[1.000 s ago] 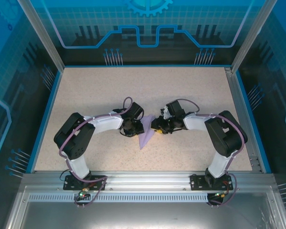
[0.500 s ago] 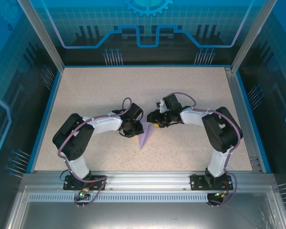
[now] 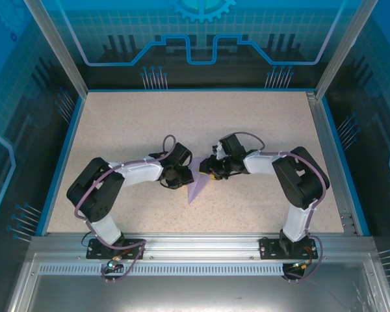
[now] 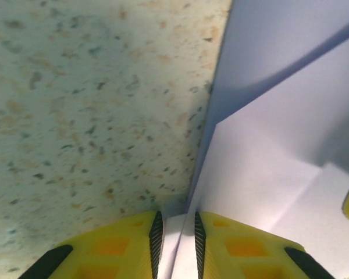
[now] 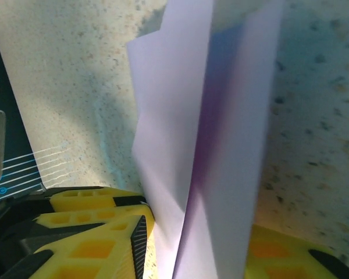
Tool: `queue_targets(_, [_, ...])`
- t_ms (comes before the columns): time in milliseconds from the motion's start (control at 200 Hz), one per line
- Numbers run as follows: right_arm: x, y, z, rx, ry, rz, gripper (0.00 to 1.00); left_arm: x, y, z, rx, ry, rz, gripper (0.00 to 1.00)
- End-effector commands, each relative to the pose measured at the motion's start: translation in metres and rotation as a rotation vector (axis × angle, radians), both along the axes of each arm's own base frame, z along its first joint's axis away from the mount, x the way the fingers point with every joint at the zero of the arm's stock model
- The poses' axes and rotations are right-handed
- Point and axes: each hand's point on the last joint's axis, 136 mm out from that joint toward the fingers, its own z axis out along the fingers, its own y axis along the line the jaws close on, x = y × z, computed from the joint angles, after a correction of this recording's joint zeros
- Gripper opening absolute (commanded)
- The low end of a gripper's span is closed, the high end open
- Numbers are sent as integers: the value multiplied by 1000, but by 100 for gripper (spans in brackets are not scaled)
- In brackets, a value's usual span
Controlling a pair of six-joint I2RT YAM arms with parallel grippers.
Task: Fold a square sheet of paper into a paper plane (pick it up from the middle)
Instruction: Turn over the paper at the center of the table.
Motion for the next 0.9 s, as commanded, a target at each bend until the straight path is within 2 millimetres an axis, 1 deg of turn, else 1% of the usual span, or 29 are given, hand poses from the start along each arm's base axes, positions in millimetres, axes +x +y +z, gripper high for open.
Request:
queue_targets(0, [5, 11, 7, 38, -34, 5, 36, -2, 15, 0, 29, -5, 52, 27])
queue_targets(155, [7, 9, -2, 8, -7, -11, 37, -2, 17, -2, 29, -2, 59, 26])
queue_targets(415, [6, 29, 4, 52, -40, 43, 35, -4, 21, -2, 20, 1, 81, 25])
queue_targets(595, [8, 32, 0, 37, -40, 52, 32, -4, 21, 0, 7, -5, 88, 26])
queue_targets(650, [8, 33, -1, 39, -39, 57, 28, -3, 20, 1, 3, -8, 89, 26])
queue_targets(710, [8, 35, 3, 49, -49, 64, 25, -3, 21, 3, 3, -11, 93, 26])
queue_targets(770, [10, 35, 11, 51, -74, 70, 18, -4, 23, 6, 1, -19, 100, 26])
queue_targets(860, [12, 28, 21, 10, -106, 83, 8, -5, 25, 19, -19, -55, 115, 27])
queue_targets(895, [13, 26, 27, -6, -126, 92, 6, -5, 27, 24, -23, -75, 121, 28])
